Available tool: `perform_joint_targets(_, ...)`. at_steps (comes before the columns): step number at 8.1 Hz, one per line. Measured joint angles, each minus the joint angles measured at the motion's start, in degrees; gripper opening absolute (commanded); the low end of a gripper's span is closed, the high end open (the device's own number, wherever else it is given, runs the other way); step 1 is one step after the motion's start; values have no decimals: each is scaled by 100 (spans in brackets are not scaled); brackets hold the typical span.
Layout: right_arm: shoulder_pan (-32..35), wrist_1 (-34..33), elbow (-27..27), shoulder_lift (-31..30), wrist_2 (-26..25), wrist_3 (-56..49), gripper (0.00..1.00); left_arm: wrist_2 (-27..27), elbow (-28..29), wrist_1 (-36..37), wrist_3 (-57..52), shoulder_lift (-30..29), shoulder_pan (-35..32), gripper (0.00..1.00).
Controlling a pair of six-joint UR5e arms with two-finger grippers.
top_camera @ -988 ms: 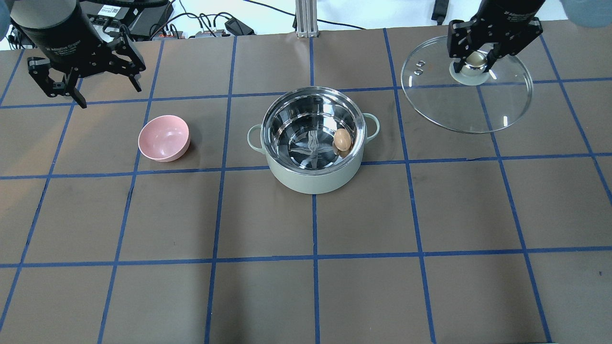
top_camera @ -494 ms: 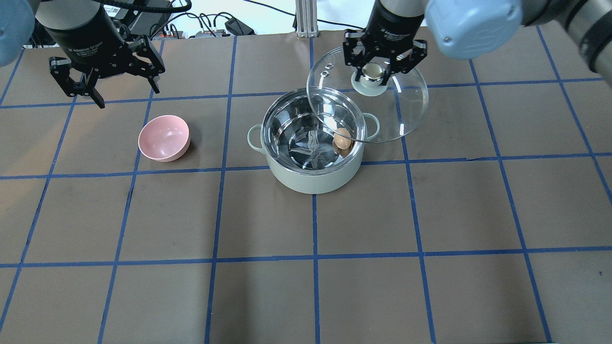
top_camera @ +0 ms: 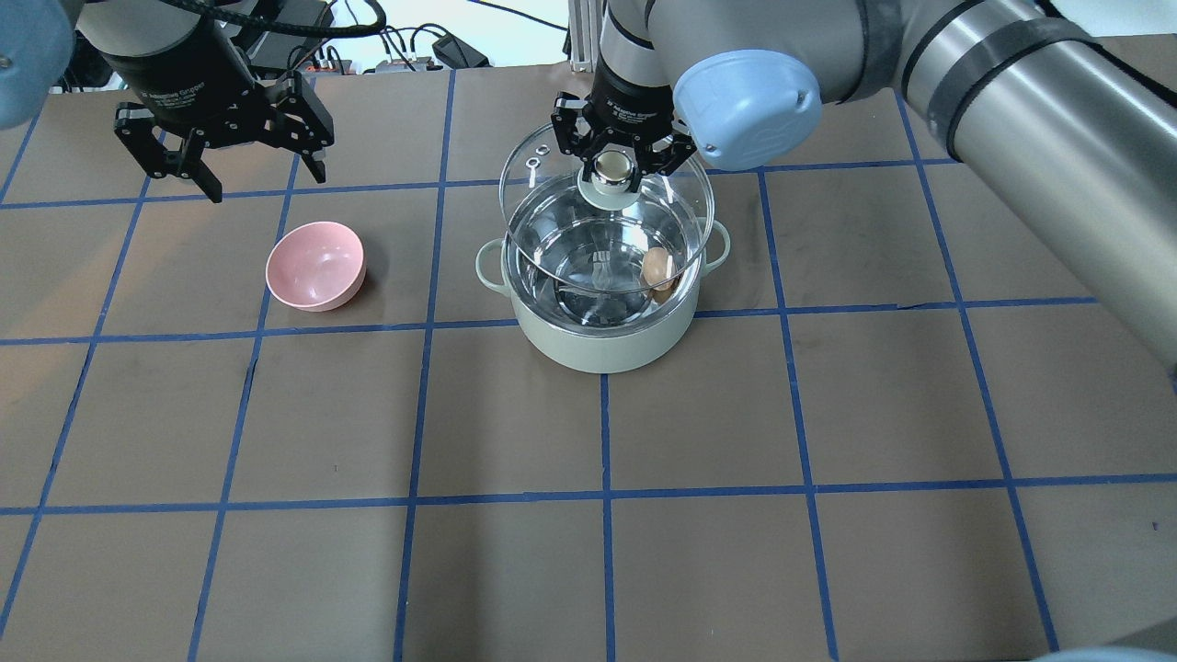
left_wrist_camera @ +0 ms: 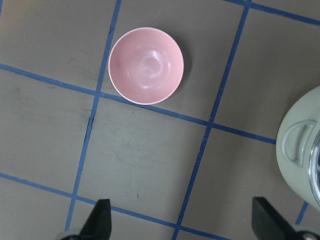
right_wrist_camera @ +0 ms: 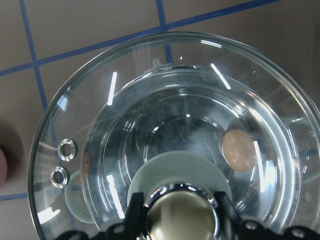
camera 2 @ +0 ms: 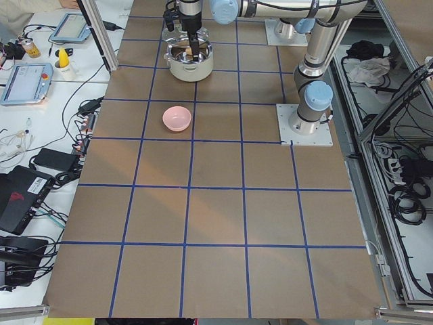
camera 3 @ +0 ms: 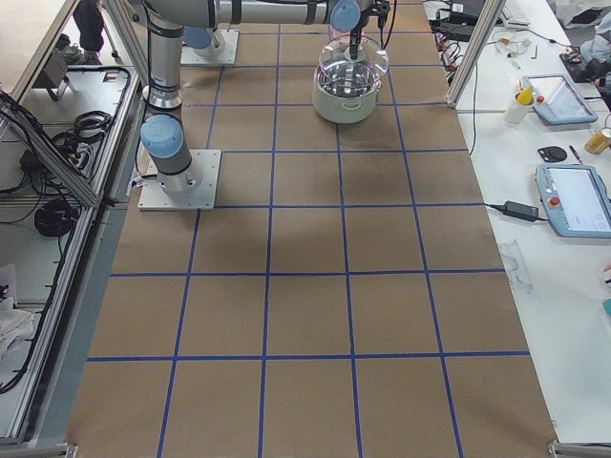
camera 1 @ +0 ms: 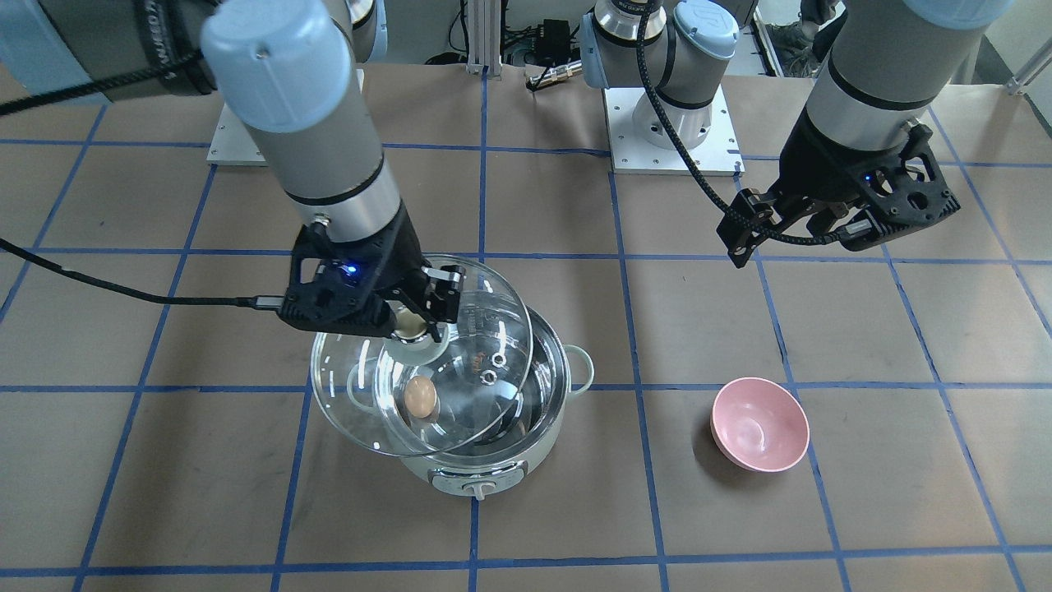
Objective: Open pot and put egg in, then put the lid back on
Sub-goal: 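Carry the glass lid with the right gripper back over the pot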
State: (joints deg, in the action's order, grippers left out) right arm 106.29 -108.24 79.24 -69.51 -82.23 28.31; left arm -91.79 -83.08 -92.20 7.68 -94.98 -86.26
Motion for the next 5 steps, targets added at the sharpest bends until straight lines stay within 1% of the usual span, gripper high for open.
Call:
perform_joint_targets(1, 50, -67, 17, 83, 3, 97, 16, 233, -4, 0, -373, -2, -2, 100)
perform_joint_targets(2, 91, -98, 42, 148, 4, 153, 16, 343, -17, -4, -594, -3, -4, 100)
perform_joint_targets(5, 126, -118, 100, 250, 5, 155, 17, 403, -32, -5, -759, -30, -5, 100)
